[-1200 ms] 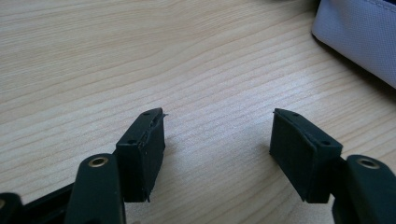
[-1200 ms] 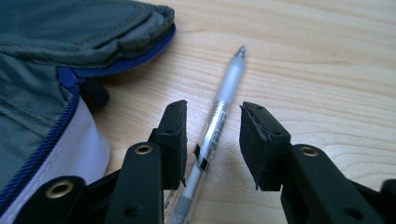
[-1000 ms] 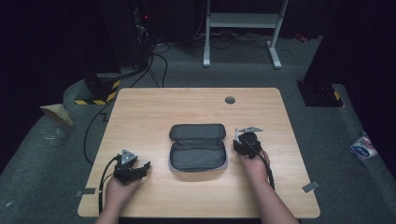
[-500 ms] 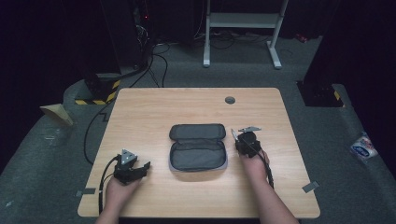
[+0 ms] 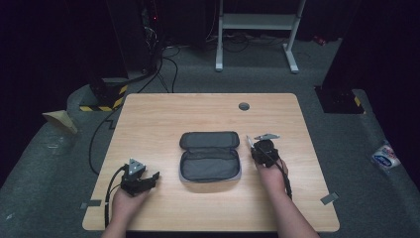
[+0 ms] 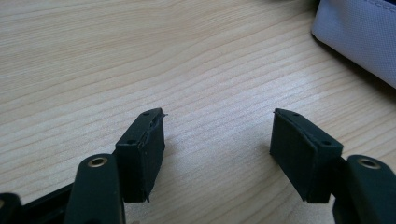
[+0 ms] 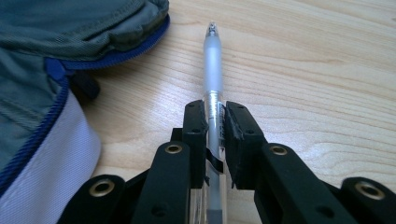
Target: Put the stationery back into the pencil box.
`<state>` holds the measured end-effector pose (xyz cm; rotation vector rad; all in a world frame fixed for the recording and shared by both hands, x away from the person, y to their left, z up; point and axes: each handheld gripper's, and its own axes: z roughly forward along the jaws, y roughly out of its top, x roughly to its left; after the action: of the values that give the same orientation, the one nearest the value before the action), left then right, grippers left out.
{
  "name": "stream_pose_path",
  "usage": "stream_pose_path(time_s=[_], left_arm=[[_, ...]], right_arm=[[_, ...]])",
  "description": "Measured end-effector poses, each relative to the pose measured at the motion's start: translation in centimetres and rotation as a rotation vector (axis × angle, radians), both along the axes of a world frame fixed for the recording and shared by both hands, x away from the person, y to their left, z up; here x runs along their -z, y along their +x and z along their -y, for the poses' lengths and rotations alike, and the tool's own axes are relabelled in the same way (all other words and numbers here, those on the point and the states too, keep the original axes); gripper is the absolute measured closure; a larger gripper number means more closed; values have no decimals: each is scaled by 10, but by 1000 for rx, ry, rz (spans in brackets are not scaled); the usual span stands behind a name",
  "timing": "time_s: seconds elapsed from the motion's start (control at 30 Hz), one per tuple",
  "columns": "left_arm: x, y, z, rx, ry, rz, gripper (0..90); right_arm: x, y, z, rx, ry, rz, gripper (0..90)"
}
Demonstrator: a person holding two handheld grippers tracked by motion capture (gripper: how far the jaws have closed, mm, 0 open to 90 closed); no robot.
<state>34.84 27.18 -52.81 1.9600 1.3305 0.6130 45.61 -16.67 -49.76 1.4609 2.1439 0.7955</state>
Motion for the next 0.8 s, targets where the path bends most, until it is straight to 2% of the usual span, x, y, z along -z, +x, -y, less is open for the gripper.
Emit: stream_pose_path(time_s=[0.3, 0.8], left_arm=[[0, 0, 0, -1, 0, 0, 351], [0, 0, 0, -3, 3, 0, 351]], right_arm=[[-8, -8, 3, -25, 7, 23, 785], [-32, -24, 7, -86, 18, 107, 785]])
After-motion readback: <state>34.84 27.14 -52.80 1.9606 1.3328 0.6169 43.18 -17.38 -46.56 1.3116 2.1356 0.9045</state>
